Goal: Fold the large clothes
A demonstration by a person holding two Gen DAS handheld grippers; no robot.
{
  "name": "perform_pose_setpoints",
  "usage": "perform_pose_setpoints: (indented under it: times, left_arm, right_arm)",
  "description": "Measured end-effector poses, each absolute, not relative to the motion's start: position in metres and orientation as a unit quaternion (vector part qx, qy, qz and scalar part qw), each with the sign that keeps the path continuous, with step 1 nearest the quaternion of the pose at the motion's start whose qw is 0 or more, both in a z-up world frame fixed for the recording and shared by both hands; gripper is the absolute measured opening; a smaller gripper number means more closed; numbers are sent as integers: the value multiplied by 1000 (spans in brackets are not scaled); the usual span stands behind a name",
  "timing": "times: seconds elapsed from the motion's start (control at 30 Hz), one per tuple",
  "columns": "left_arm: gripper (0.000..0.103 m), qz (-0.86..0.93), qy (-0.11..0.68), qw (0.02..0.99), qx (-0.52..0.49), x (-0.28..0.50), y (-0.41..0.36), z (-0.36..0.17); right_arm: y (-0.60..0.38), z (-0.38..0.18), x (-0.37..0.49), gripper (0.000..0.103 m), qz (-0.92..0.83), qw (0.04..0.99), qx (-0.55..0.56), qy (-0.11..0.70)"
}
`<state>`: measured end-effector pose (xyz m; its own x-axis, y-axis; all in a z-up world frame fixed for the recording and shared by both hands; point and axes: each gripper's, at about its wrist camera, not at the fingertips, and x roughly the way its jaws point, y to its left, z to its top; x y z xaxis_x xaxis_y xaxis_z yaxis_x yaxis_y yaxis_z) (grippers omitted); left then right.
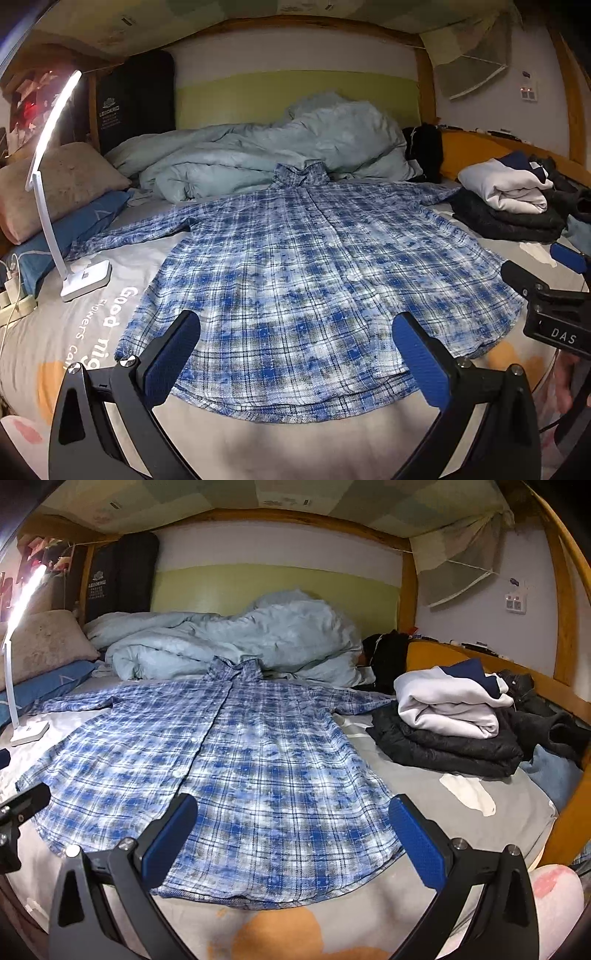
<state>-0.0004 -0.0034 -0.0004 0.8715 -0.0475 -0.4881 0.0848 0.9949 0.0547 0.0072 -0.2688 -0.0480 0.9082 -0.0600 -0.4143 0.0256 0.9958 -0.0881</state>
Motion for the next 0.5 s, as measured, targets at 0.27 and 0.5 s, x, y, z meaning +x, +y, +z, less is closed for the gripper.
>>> perform_pose_setpoints:
  times: [0.27, 0.5]
  left_arm:
    - [103, -66, 297, 949, 89, 8, -19, -16]
    - [103, -66, 303, 940, 145, 6, -35, -28]
  right_arm:
    - [-256, -59, 15, 103, 14, 963, -77, 257]
    - [-249, -84, 28, 103, 51, 940, -108, 319]
